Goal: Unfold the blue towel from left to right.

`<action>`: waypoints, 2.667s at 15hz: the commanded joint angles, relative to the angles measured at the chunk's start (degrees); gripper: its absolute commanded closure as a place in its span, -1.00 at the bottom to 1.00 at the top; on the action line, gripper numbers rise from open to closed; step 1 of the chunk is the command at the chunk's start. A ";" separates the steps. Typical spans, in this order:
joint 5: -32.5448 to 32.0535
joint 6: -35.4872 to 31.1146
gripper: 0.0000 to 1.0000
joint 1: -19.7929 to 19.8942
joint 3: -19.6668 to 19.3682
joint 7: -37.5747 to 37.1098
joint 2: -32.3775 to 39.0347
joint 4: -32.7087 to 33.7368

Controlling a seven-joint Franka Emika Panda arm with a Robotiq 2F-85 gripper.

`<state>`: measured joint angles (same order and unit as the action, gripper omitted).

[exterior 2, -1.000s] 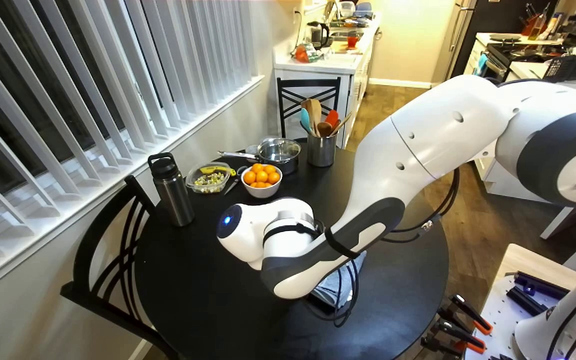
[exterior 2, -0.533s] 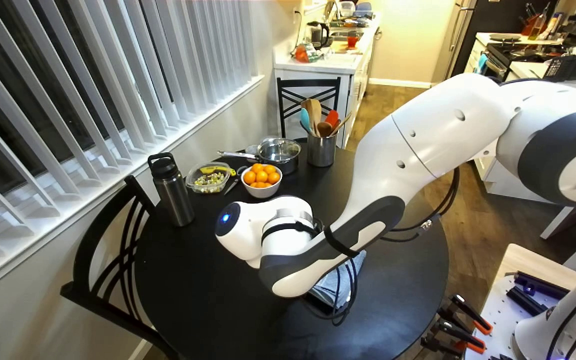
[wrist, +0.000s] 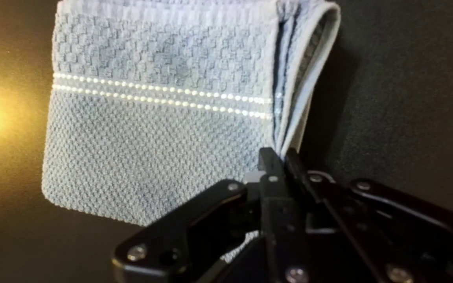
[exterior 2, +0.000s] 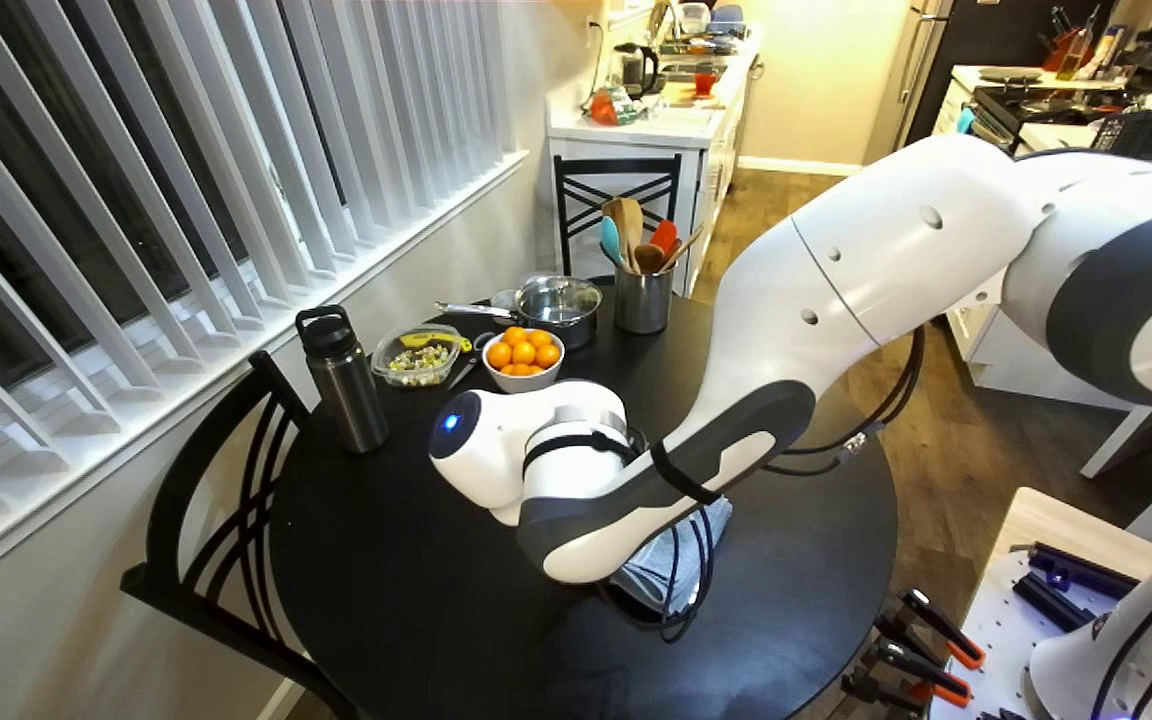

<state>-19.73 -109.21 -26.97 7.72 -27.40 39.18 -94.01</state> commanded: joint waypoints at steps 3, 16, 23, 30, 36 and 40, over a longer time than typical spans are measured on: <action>3.72 -1.64 0.97 2.24 0.05 1.16 -7.00 -6.53; 4.40 -1.51 0.97 2.86 0.00 1.12 -8.36 -7.59; 4.28 -0.89 0.97 4.61 -0.81 -0.21 -15.68 -14.28; 1.45 2.70 0.97 5.61 -2.55 -4.43 -22.99 -18.88; -8.76 8.12 0.97 5.52 -3.05 -15.87 -25.06 -19.48; -11.70 8.83 0.97 7.30 -3.41 -19.28 -24.50 -20.22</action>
<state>-29.04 -100.87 -21.47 4.00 -44.18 16.10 -111.69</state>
